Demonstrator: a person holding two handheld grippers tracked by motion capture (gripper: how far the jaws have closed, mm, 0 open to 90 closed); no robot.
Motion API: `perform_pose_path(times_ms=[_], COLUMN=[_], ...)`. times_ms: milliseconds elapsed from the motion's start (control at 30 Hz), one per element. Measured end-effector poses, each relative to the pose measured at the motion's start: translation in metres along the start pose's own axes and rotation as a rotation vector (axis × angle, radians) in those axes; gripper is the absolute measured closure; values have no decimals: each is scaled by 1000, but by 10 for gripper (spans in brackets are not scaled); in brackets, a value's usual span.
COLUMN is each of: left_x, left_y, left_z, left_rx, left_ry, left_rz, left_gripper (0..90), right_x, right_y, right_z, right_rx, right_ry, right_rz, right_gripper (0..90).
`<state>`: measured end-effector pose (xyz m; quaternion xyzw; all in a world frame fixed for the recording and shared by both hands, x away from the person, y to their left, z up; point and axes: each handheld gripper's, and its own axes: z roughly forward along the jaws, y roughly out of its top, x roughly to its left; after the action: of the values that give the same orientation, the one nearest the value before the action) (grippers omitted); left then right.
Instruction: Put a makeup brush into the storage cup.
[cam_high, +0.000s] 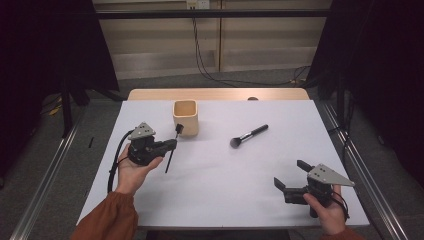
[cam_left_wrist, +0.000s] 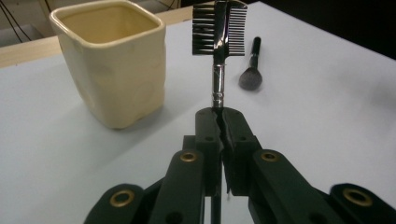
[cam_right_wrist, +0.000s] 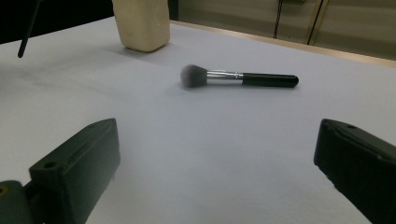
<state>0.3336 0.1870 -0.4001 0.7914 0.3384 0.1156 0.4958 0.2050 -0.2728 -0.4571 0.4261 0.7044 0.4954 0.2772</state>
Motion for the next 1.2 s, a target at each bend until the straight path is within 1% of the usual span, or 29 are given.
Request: perform_pose_path(times_ms=[67,133,200,233,433,500,533,633,767,900,967,1067,1133,1200], left_x=[0,0,0,0,2,2,2,1,1,1,1,0,-1,-2], left_y=[1,2,3,3,7,9,11,15,19,24,29,36,41,44], left_z=[-1,-3,-4,-4,-8,-9,-9,-9,-8,-7,-6,-6,-6,-5], left_rx=[-15,-36,-44,-49,-85,-95,-110,-131,-160,-176,-195,-207,-208,-220], left_ry=[6,6,8,10,17,21,22,31,27,28,28,34,34,31], left_rz=[5,0,-1,6,4,3,9,16,17,14,14,26,32,36], left_gripper=[863,863,863,862,862,862,862,862,862,862,862,862,862,862], right_x=[0,0,0,0,1,1,1,1,1,1,1,0,0,0], right_y=[0,0,0,0,0,0,0,0,0,0,1,1,1,0], right_z=[0,0,0,0,0,1,1,1,1,0,0,0,0,-1], right_rx=[-1,-1,-2,-2,-7,-8,-7,-7,-7,-8,-8,-9,-14,-15], right_ry=[0,-1,-1,0,-1,2,2,1,1,1,2,2,2,4], right_rz=[0,1,1,2,9,8,9,8,9,11,11,10,12,10], right_gripper=[0,0,0,0,0,0,0,0,0,0,0,0,0,0])
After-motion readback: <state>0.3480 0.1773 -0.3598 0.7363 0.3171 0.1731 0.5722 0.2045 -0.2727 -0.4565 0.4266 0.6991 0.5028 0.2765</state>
